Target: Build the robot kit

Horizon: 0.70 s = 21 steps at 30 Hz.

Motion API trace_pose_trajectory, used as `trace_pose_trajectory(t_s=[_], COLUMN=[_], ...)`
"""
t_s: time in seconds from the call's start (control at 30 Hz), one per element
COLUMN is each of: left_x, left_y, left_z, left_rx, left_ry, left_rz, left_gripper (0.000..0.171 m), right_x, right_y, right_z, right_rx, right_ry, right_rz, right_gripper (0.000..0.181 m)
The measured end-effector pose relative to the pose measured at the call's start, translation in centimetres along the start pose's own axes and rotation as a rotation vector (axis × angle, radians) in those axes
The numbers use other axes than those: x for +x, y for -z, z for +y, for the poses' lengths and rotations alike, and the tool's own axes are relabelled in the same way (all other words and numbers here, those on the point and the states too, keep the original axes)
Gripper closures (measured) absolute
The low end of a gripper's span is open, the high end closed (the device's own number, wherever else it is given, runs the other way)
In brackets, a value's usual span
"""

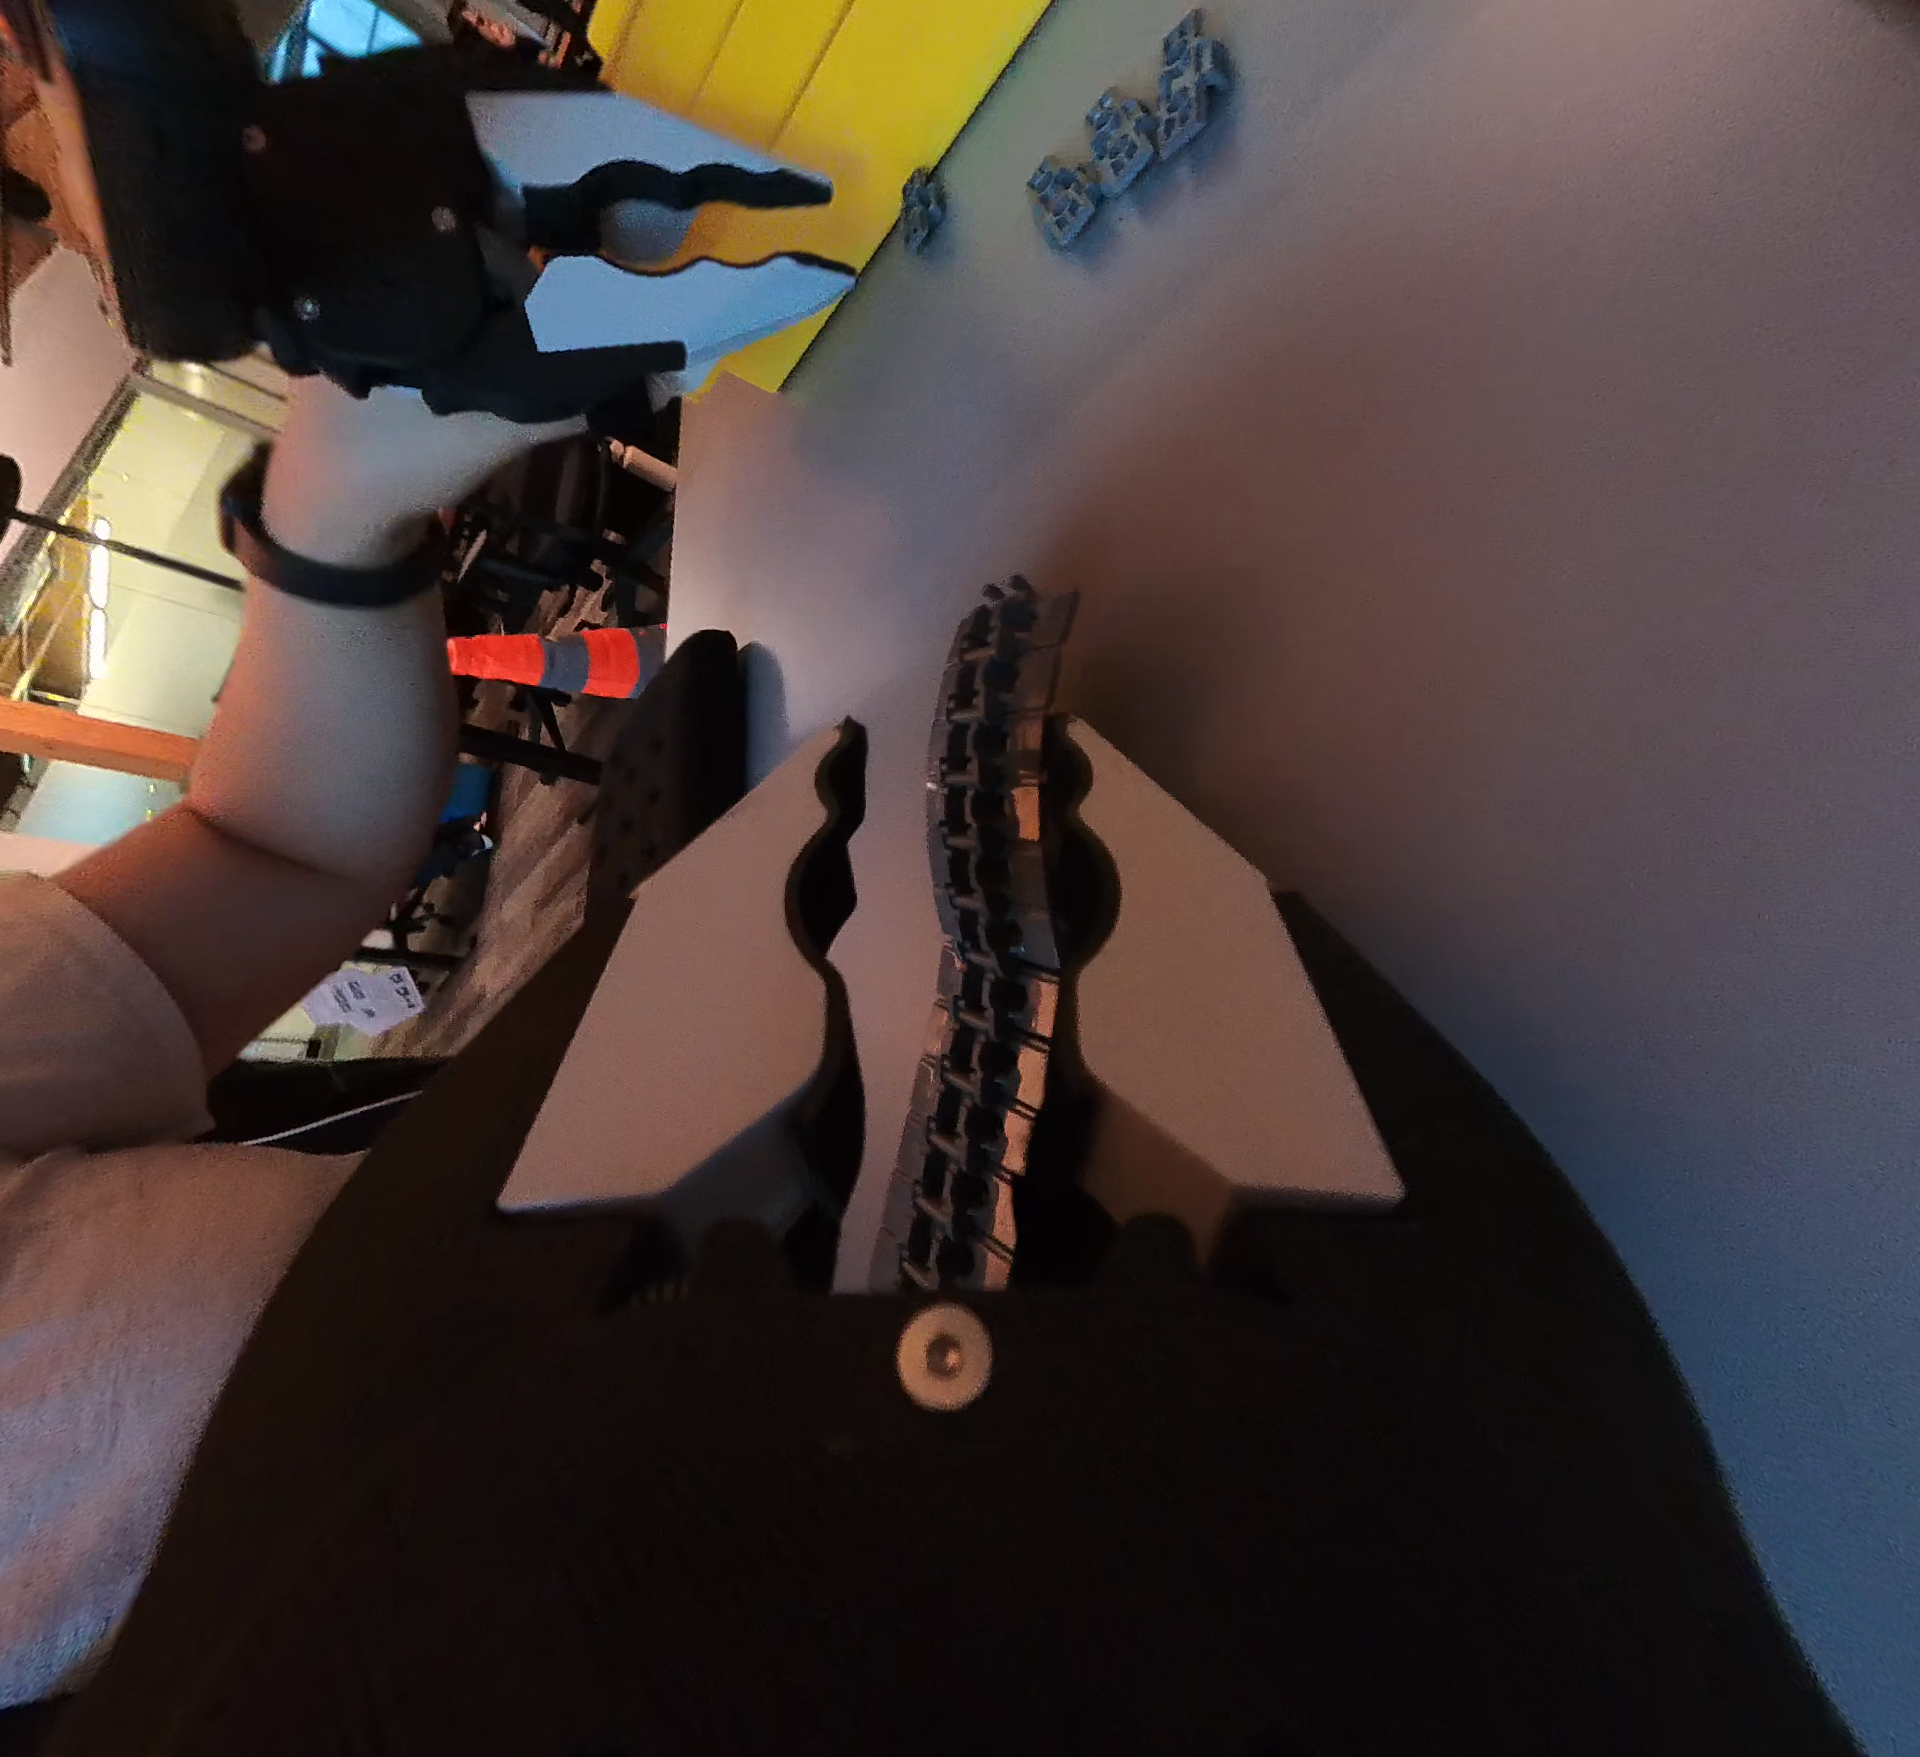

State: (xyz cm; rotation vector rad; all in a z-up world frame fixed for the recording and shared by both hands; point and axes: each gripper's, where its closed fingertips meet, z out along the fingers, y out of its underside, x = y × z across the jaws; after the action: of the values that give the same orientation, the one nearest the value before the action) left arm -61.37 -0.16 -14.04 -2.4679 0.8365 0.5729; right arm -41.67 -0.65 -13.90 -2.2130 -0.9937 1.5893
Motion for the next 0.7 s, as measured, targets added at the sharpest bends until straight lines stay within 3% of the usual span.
trace_pose_trajectory(t_s=[0.07, 0.13, 0.27, 0.47, 0.7], left_x=[-0.3, -0.4, -0.1, -0.8, -0.9], left_y=[-0.3, -0.6, -1.3, -3.0, -3.2], left_z=[0.4, 0.3, -0.2, 1.7, 2.1], left_rx=[-0.098, -0.168, -0.277, -0.474, -0.518], left_ry=[-0.252, -0.482, -0.761, -0.97, -1.09], left_rz=[-0.003, 0.018, 0.107, 0.158, 0.18], left_gripper=[0.138, 0.139, 0.142, 0.142, 0.158], right_x=[-0.3, -0.5, -0.7, -0.8, -0.7], right_y=[-0.1, -0.2, -0.1, 1.1, 1.2], right_z=[0.1, 0.2, 0.0, -0.8, -0.9], right_rx=[-0.002, -0.002, -0.003, 0.045, 0.041], right_ry=[0.01, 0.011, 0.021, 0.003, -0.038], right_rz=[-0.008, -0.016, -0.025, -0.039, -0.073], right_gripper=[0.147, 0.147, 0.147, 0.147, 0.146])
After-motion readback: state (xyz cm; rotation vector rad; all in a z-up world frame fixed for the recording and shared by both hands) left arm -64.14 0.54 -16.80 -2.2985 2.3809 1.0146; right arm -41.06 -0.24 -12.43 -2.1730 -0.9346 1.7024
